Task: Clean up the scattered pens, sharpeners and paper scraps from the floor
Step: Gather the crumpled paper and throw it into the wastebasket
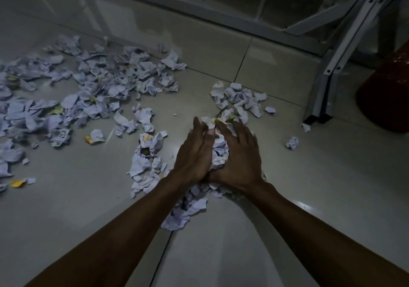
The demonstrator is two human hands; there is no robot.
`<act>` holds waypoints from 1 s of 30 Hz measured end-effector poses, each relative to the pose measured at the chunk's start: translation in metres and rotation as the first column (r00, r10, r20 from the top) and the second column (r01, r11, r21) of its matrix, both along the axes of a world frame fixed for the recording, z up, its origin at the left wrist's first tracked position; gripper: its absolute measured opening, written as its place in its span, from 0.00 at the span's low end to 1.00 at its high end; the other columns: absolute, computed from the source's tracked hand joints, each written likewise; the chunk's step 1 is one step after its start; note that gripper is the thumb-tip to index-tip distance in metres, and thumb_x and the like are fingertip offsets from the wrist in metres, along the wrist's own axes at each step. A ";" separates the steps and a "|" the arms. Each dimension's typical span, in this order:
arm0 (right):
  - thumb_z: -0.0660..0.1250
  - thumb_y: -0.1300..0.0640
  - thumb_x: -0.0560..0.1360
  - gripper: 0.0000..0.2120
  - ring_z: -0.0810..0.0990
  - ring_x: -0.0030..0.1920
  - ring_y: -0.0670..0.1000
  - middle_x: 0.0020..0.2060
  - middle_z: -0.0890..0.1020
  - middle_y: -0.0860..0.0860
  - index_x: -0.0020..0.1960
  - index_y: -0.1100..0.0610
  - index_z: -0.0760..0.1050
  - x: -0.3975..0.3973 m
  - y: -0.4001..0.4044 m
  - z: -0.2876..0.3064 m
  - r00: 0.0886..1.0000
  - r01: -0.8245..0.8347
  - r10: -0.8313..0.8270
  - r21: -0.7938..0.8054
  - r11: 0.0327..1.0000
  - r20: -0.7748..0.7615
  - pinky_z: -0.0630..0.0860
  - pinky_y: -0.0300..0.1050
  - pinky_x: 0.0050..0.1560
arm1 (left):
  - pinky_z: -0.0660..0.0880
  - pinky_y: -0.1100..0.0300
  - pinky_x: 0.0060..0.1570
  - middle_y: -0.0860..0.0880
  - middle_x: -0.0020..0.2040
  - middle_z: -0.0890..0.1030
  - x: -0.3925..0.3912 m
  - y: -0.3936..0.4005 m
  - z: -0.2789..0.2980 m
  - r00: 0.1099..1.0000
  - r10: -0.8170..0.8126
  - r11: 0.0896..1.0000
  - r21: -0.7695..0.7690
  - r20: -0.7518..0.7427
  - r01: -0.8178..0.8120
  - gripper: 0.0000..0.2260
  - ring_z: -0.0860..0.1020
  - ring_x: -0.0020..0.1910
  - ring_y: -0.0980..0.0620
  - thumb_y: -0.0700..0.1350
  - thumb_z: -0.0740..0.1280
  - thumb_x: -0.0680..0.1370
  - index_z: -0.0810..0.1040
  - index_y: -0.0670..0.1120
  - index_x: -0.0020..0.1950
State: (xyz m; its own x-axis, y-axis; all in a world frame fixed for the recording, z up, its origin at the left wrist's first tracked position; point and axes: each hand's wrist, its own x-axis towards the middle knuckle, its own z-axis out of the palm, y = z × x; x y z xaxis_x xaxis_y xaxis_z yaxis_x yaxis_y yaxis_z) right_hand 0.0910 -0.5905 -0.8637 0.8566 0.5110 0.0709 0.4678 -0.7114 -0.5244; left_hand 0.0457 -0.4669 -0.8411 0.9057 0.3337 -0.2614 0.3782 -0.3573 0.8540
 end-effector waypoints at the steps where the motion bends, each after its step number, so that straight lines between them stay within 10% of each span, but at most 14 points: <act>1: 0.61 0.25 0.52 0.56 0.57 0.77 0.58 0.76 0.63 0.55 0.76 0.47 0.60 -0.001 0.002 0.000 1.000 -0.002 0.002 0.013 1.000 0.017 0.52 0.62 0.75 | 0.54 0.53 0.75 0.53 0.77 0.59 0.000 -0.001 0.000 1.000 0.030 0.997 -0.076 -0.009 -0.030 0.28 0.57 0.76 0.52 0.60 0.48 0.82 0.44 0.53 0.79; 8: 0.67 0.36 0.57 0.39 0.72 0.67 0.60 0.64 0.76 0.57 0.66 0.50 0.72 -0.002 0.005 -0.007 0.997 -0.025 0.016 0.113 0.993 0.080 0.67 0.62 0.66 | 0.49 0.48 0.76 0.53 0.79 0.45 0.000 -0.007 -0.004 0.995 0.100 0.940 -0.329 0.005 -0.093 0.28 0.46 0.78 0.53 0.63 0.49 0.80 0.38 0.60 0.75; 12: 0.69 0.37 0.62 0.29 0.76 0.56 0.57 0.53 0.80 0.55 0.55 0.54 0.80 -0.009 0.006 -0.008 0.989 -0.042 0.022 0.137 0.990 0.148 0.72 0.55 0.57 | 0.52 0.49 0.76 0.52 0.79 0.52 0.004 -0.007 0.002 0.983 0.176 0.867 -0.466 -0.046 -0.177 0.37 0.53 0.77 0.52 0.65 0.54 0.75 0.45 0.52 0.79; 15: 0.70 0.39 0.64 0.25 0.77 0.52 0.57 0.48 0.81 0.54 0.52 0.56 0.81 -0.017 0.007 -0.005 0.978 -0.036 -0.003 0.183 0.983 0.206 0.73 0.51 0.53 | 0.60 0.56 0.73 0.53 0.74 0.64 0.004 -0.007 0.010 0.973 0.232 0.834 -0.514 -0.005 -0.201 0.24 0.65 0.71 0.55 0.53 0.57 0.82 0.60 0.46 0.77; 30: 0.75 0.43 0.63 0.13 0.76 0.29 0.50 0.29 0.79 0.48 0.33 0.51 0.76 -0.028 0.005 0.010 0.982 -0.012 -0.045 0.304 0.953 0.181 0.70 0.42 0.31 | 0.73 0.66 0.53 0.48 0.56 0.82 -0.043 0.037 0.036 0.886 0.283 0.942 0.067 0.369 -0.328 0.11 0.78 0.57 0.53 0.43 0.64 0.79 0.80 0.44 0.60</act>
State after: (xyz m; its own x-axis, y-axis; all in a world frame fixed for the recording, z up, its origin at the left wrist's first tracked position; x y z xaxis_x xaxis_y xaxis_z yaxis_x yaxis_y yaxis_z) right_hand 0.0634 -0.5856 -0.8540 0.8222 0.4268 0.3765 0.5658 -0.5412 -0.6220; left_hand 0.0025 -0.4298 -0.8054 0.7783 0.6175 0.1136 0.1717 -0.3834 0.9075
